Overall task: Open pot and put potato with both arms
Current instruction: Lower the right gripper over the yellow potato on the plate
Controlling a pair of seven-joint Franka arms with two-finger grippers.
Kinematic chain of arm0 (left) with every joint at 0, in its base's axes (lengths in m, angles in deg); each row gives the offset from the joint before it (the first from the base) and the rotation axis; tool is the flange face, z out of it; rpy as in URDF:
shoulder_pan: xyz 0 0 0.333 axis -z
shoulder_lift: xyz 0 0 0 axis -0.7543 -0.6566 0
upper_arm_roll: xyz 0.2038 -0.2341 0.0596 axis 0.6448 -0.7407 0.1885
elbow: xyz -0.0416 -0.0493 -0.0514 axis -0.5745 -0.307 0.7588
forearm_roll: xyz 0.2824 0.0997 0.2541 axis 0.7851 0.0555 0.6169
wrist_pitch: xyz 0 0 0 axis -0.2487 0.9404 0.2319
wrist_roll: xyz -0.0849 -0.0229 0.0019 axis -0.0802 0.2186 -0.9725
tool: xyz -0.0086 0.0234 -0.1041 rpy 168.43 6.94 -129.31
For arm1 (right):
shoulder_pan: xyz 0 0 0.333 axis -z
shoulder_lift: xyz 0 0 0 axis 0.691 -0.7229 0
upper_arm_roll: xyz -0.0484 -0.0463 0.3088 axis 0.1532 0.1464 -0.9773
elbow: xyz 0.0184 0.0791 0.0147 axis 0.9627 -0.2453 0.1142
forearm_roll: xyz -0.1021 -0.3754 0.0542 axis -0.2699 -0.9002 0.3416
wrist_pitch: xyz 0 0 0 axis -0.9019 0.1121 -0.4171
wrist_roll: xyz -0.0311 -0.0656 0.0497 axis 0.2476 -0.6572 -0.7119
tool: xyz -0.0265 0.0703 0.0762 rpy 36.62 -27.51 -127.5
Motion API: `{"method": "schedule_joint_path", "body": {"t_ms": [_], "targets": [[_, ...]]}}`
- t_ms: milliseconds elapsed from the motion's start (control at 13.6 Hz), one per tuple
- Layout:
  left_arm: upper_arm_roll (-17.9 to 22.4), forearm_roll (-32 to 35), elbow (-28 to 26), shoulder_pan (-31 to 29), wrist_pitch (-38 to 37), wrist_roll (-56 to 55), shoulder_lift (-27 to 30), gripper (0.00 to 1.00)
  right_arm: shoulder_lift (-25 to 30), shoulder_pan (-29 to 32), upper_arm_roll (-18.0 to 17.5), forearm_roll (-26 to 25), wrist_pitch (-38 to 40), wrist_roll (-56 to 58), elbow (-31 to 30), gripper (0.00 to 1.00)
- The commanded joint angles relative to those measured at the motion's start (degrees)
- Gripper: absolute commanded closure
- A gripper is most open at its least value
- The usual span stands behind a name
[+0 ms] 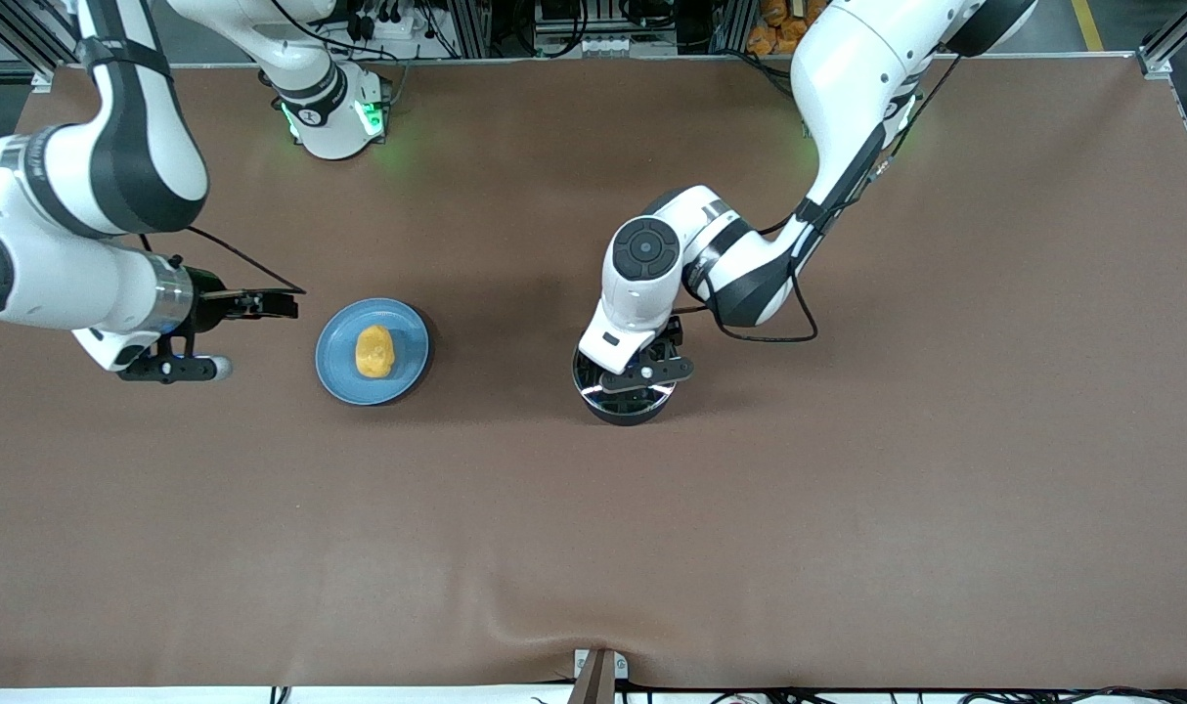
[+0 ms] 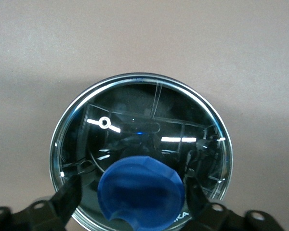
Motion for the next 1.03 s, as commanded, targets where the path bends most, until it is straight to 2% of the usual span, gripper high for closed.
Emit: {"method": "schedule_joint_path", "body": {"t_ms": [0,147,294,441,735,956], "targets": [[0.35,1.69,0.89,0.7,0.24,-2.3,-0.57,0.2,4.61,-0.43,0.01,5.31,-6.43,-2.0,-9.45,0.0],[0.35,1.69,0.89,0.7,0.24,-2.74,-0.48,0.34,4.61,-1.56,-0.08,6.84,-11.43,-4.19,-12.62,0.0],[0.35,1.69,0.8,0.88,0.24,-3.27,-0.48,0.45,4.53,-5.59,0.01,6.58,-19.15,-8.24,-16.66,0.0],[0.35,1.6,0.89,0.7,0.24,-3.36,-0.05,0.47,3.83,-6.93,0.01,6.23,-25.67,-8.34,-19.57,0.0],[0.27,1.07,0.89,-1.05,-1.15,-3.45,3.99,0.5,0.75,-7.55,0.1,-0.53,-30.42,-8.34,-21.07,0.0],[0.26,0.98,0.45,-3.42,-4.31,-2.92,8.73,0.5,-2.93,-7.63,0.01,-1.07,-37.19,-8.34,-22.65,0.0]]}}
